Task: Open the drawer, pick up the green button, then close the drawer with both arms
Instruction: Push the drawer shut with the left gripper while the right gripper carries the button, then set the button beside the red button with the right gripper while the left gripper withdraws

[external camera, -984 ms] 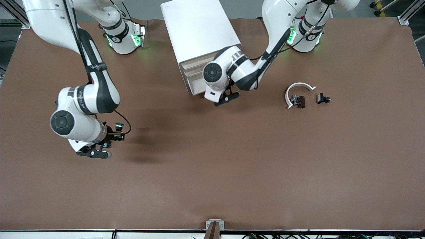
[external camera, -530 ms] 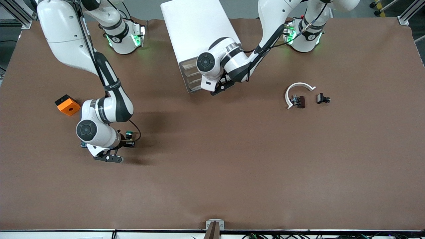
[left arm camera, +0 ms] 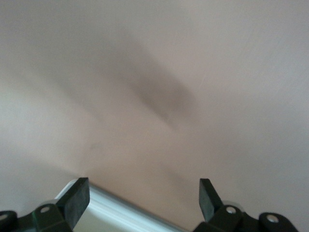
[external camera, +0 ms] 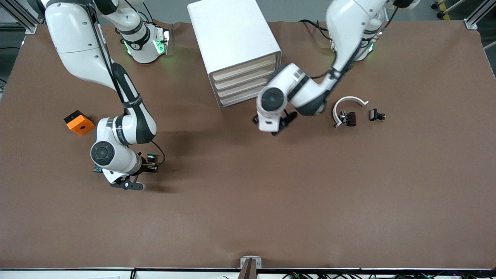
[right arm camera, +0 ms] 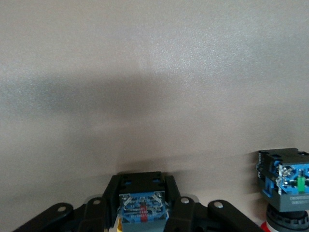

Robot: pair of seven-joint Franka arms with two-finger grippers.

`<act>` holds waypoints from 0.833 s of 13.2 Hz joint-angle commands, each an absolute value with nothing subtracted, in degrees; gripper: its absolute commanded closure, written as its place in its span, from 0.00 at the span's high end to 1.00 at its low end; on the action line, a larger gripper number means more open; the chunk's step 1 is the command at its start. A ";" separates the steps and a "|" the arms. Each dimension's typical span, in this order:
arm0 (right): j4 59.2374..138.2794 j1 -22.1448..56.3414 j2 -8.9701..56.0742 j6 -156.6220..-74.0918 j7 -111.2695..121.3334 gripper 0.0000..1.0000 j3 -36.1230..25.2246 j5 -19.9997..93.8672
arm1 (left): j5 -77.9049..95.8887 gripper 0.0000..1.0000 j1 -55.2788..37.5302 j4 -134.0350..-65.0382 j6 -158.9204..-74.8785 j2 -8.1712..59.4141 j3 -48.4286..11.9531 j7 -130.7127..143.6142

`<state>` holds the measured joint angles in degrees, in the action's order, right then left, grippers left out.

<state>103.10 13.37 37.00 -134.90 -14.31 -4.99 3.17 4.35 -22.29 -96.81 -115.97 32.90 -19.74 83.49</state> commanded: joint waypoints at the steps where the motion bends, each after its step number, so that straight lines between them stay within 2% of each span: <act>1: 102.31 12.13 37.18 -135.00 -13.89 0.13 -4.48 1.93 | 3.26 1.00 -16.37 -92.73 -114.88 30.86 -20.48 81.93; 8: 101.51 10.99 37.88 -135.79 -10.90 0.14 -4.57 1.93 | 2.02 1.00 -1.07 -92.46 -111.63 19.96 -20.39 64.10; 10: 101.60 10.99 38.14 -136.05 -10.99 0.31 -4.57 1.93 | 2.02 1.00 2.09 -92.46 -110.05 17.68 -20.39 59.53; 11: 101.60 10.99 38.14 -136.05 -10.99 0.51 -4.57 1.93 | 2.02 1.00 3.76 -92.46 -108.65 16.71 -20.39 56.54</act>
<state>102.57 11.85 37.50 -135.95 -11.30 -5.28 3.12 3.10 1.24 -91.26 -110.70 19.48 -19.75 60.39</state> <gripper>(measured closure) 0.581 0.000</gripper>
